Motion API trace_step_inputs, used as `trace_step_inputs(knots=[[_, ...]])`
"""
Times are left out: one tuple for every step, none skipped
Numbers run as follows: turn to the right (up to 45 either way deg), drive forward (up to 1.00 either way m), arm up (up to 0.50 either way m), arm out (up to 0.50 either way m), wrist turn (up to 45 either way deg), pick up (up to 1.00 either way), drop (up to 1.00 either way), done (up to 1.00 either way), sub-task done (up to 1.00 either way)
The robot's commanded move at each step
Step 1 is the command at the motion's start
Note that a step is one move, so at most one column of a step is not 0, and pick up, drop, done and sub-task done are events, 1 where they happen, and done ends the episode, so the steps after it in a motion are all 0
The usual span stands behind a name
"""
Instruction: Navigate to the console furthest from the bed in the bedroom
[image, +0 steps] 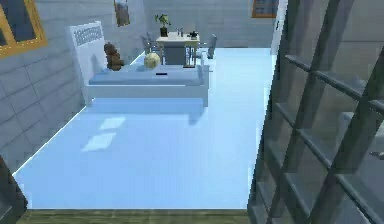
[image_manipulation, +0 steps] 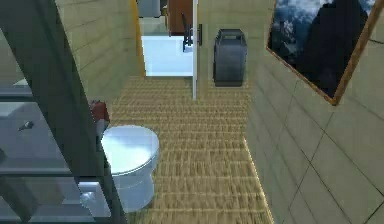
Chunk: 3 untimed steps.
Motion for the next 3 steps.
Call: trace_step_inputs(knots=[[-45.0, 0.00, 0.00, 0.00, 0.0, 0.00, 0.00, 0.00, 0.00], [-36.0, 0.00, 0.00, 0.00, 0.0, 0.00, 0.00, 0.00, 0.00], [0.0, 0.20, 0.00, 0.00, 0.0, 0.00, 0.00, 0.00, 0.00]])
